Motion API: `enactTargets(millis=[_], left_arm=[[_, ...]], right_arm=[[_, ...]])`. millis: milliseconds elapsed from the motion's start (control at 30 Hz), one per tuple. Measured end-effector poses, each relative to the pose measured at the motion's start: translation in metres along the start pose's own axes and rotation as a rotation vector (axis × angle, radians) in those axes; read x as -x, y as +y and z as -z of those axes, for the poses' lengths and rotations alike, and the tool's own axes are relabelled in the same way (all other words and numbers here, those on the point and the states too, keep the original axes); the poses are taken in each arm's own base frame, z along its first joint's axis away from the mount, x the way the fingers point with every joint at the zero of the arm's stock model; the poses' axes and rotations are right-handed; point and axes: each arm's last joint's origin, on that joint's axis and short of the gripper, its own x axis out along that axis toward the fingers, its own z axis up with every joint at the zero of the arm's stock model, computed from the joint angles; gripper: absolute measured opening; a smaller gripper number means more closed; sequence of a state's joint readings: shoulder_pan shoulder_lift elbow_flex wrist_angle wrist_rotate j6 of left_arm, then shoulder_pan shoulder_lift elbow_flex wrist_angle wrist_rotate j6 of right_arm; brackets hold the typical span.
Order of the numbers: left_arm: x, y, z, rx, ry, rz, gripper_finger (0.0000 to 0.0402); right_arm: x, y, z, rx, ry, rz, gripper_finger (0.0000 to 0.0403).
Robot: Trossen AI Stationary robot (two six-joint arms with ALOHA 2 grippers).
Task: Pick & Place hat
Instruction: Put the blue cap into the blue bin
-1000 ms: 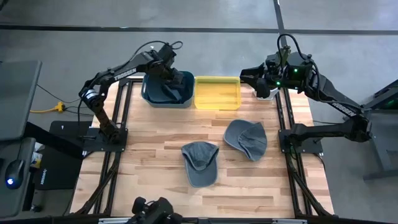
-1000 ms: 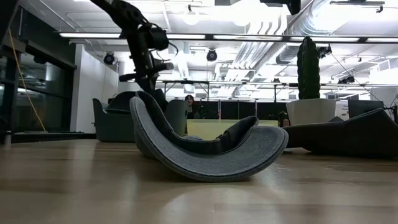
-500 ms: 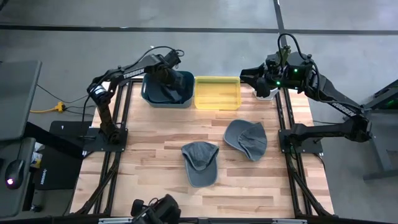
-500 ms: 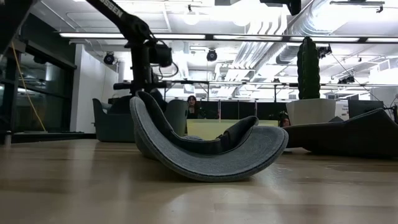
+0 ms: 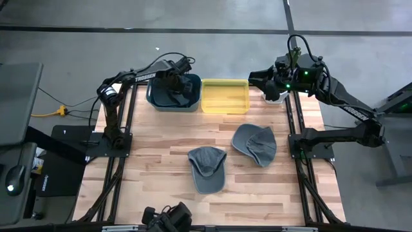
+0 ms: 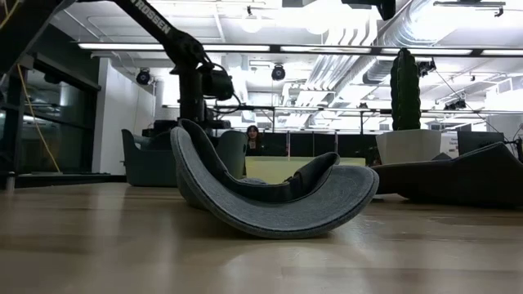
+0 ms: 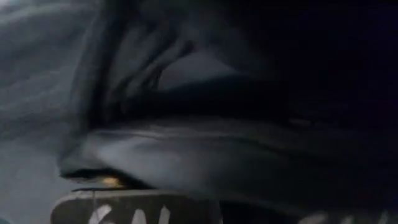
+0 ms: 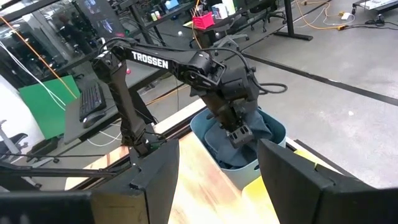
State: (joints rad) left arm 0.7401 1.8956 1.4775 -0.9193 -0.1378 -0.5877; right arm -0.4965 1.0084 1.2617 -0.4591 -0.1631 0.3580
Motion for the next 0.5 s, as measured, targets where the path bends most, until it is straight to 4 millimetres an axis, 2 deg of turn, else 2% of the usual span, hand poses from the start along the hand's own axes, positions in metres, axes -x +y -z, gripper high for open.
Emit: enactTargets(millis=[200, 500], left_arm=[[0.002, -0.004, 0.002, -0.009, -0.022, -0.014, 0.0], [0.029, 0.001, 0.002, -0.003, -0.087, 0.021, 0.0]], right_arm=[[0.0, 0.0, 0.0, 0.0, 0.001, -0.003, 0.0211], [0.0, 0.0, 0.0, 0.0, 0.002, -0.003, 0.0211]])
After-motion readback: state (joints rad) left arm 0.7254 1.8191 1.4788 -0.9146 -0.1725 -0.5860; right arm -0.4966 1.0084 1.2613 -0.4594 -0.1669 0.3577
